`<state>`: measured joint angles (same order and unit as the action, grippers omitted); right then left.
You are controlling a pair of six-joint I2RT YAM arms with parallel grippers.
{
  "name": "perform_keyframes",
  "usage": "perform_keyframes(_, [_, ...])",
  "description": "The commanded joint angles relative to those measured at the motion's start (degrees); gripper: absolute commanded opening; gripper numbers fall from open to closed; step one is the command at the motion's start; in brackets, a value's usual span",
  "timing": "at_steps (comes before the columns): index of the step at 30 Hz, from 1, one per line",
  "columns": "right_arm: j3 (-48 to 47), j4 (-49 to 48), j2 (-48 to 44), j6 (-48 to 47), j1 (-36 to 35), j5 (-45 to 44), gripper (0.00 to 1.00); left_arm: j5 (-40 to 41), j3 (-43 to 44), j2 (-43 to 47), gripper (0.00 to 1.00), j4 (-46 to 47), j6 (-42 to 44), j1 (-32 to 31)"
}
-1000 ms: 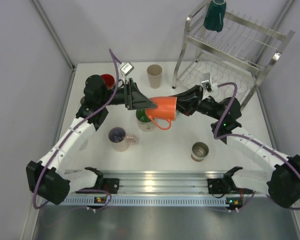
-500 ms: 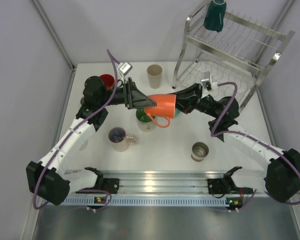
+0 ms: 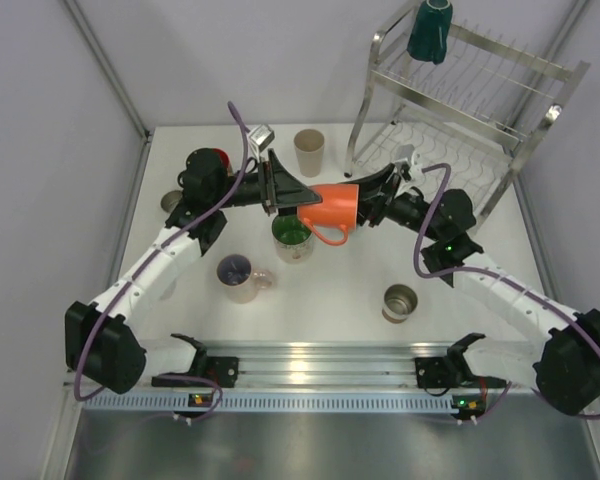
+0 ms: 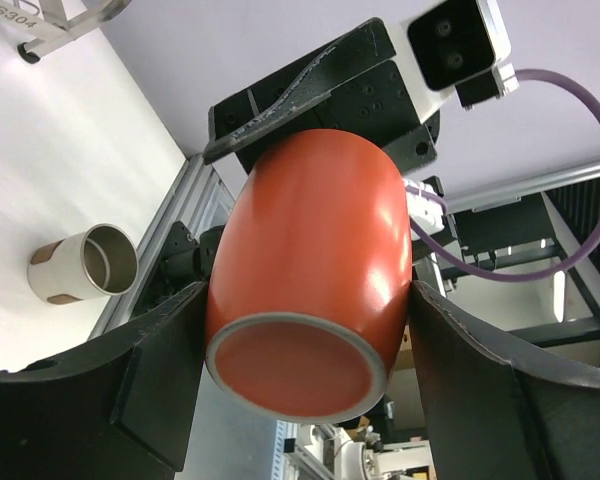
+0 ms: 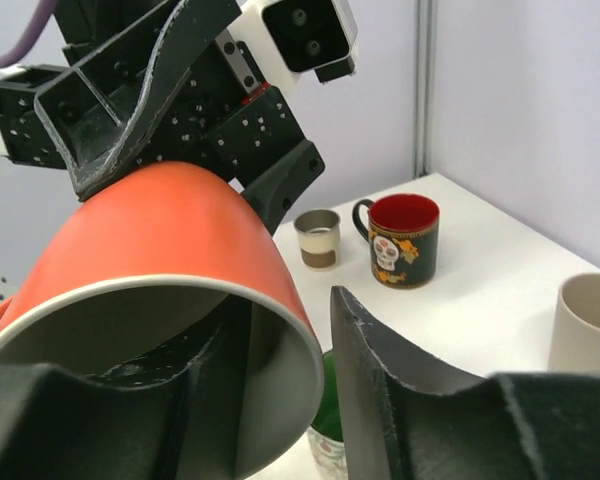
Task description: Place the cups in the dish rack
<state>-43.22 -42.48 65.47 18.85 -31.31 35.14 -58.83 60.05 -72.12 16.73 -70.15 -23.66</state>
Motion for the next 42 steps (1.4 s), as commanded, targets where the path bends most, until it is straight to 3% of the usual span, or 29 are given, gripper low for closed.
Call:
perform_keyframes(1, [-0.8, 5.1, -2.2, -5.8, 0.6, -1.3, 0.39, 1.5, 1.3, -0.4, 0.0, 6.8, -3.8, 0.0])
perform_keyframes(4, [-1.0, 7.1, -3.0, -6.9, 1.2, -2.0, 0.45, 2.0, 1.9, -1.2, 0.0, 6.8, -4.6, 0.5])
perform_keyframes(12, [-6.3, 23.0, -5.1, -13.4, 1.5, -7.8, 0.56, 2.3, 2.3, -2.4, 0.0, 5.8, -2.6, 2.0])
perform_keyframes(24, [-11.1, 36.2, -6.2, -20.2, 1.6, -12.4, 0.6, 2.2, 2.2, -3.6, 0.0, 10.5, -6.2, 2.8])
perform_keyframes(27, [-16.6, 48.9, -7.2, -24.0, 1.5, -18.0, 0.62, 3.1, 2.9, -3.7, 0.0, 7.7, -5.0, 3.7])
perform_keyframes(32, [-23.8, 66.7, -4.5, -26.1, 1.5, -34.8, 0.65, 7.0, 5.2, -4.8, 0.0, -0.9, 2.5, 4.3])
perform_keyframes(36, [-27.9, 71.2, -2.0, -26.1, 0.5, -41.3, 0.62, 9.3, 5.4, -6.6, 0.0, -3.8, 3.9, 4.4])
perform_keyframes(40, [-31.1, 74.5, -1.5, -28.4, -9.9, -59.1, 0.61, 11.4, 6.3, -7.5, 0.0, -7.1, 5.4, 4.4])
perform_keyframes(42, [-34.6, 76.3, 0.3, -29.4, -15.6, -64.7, 0.6, 14.2, 8.6, -7.5, 0.0, -14.0, 9.8, 4.4])
